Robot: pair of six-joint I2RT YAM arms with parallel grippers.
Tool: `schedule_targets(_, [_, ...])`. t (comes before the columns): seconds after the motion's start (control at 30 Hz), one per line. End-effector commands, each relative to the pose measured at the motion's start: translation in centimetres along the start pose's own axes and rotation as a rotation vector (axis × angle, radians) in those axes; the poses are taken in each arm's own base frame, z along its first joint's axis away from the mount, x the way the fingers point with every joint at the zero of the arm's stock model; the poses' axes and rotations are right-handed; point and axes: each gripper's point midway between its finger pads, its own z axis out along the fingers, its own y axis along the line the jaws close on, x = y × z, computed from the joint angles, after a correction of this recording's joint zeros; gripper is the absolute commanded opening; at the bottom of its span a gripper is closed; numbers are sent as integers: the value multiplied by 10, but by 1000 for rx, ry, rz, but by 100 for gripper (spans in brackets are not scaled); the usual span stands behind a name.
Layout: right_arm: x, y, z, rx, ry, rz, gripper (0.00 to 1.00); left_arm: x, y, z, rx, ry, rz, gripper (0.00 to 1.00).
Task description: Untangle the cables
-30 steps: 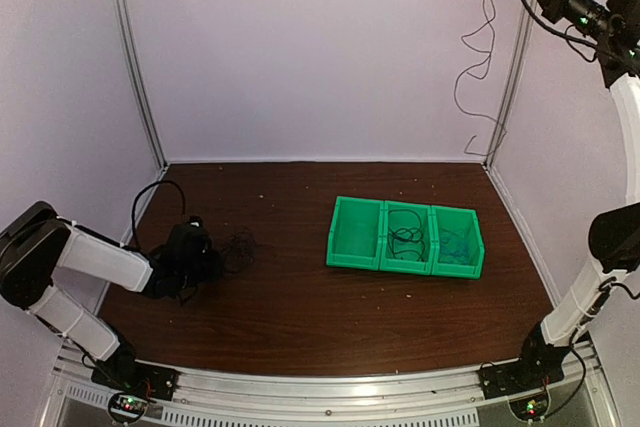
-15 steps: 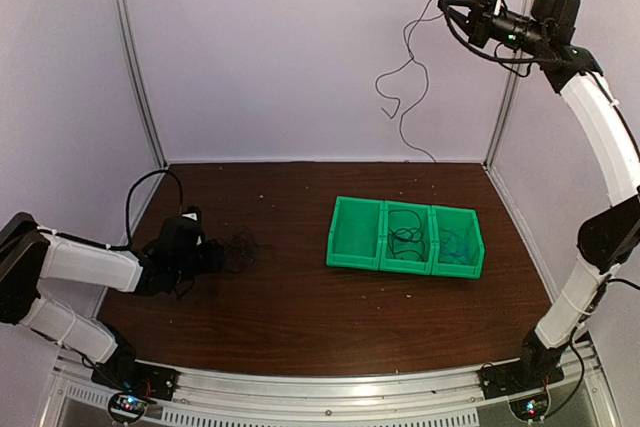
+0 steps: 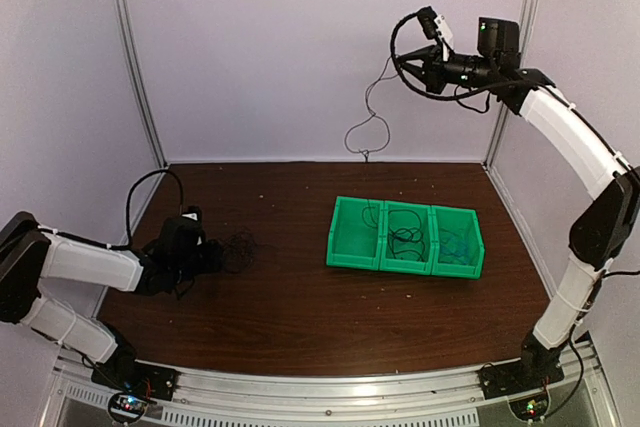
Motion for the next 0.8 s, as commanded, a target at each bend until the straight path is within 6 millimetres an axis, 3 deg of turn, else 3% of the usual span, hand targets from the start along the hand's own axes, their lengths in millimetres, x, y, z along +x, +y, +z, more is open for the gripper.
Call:
schedule_targets(0.0, [35,12,17,-19,54,23,0,-6,0,3,-11,-20,6,47])
schedule_targets(0.27, [123,35,45,-75,212,75,0,-5,2,1,-18,-18,6,47])
schedule_targets(0.4, [176,63,52,-151,332,97,0,-9,5,-4,-21,-34,5,47])
schedule_targets(0.57, [235,108,45,-235,484,91,0,-13,8,-9,-32,-54,8,47])
schedule_targets(0.77, [280,126,42,-264,606,115,0,-9,9,-7,-28,-46,8,47])
